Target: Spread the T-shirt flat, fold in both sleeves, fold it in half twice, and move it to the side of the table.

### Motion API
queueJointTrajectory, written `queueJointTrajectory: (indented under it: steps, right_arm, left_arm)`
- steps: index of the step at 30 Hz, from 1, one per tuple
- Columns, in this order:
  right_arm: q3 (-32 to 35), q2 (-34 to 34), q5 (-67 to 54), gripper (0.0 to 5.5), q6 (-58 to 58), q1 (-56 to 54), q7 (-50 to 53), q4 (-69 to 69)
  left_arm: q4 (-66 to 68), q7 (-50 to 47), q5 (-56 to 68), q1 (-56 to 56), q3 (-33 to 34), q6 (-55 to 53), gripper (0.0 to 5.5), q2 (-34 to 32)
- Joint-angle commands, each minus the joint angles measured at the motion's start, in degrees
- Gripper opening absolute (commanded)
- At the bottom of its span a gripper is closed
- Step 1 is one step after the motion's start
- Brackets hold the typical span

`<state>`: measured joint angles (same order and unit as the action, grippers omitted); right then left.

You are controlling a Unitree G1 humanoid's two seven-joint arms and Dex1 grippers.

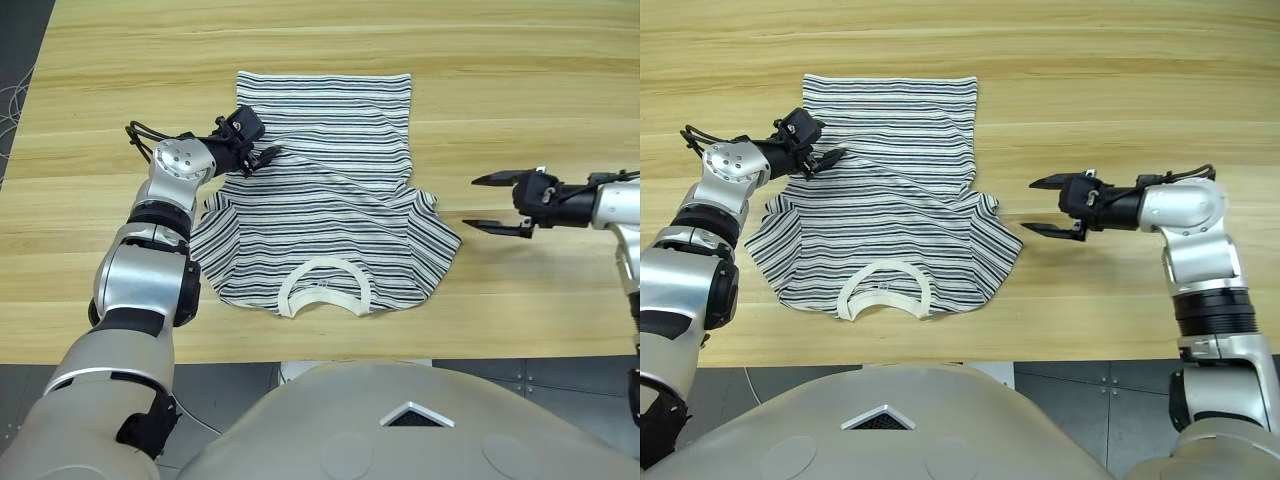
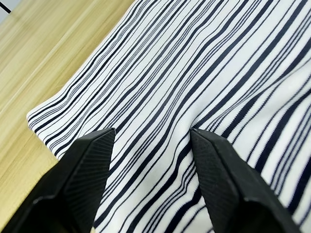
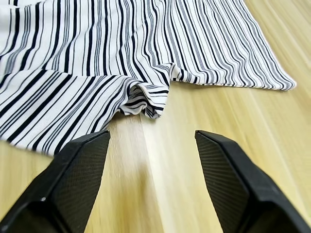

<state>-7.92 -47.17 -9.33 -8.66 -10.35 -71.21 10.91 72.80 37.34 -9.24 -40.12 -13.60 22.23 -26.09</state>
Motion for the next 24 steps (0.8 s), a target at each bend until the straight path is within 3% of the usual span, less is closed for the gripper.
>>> queueJointTrajectory:
  steps: [1,7,12,17,24]
  right_arm:
    - [1.62,0.85,-2.33,3.24,0.68,-3.62,-0.94,1.08]
    - [-0.66,4.33,-0.26,3.24,-0.22,-7.66,0.28,4.92]
    - [-2.33,7.81,1.08,3.24,-0.89,-8.82,1.16,6.44]
    - [-1.93,7.96,1.41,3.24,-0.47,-4.96,3.00,3.86]
    - [-0.74,7.79,1.17,3.24,0.82,2.06,6.67,-1.12]
  left_arm:
    - [-0.60,3.89,0.67,1.82,1.95,-0.87,2.85,-1.12]
    - [-11.14,11.82,4.78,1.84,5.45,0.98,2.85,-3.33]
    - [-27.85,16.60,9.89,10.88,9.30,-3.52,2.85,-8.82]
    - [-44.56,30.97,22.93,25.05,15.23,-24.33,2.85,-18.46]
    - [-39.32,49.16,31.20,35.89,20.84,-42.13,2.85,-30.88]
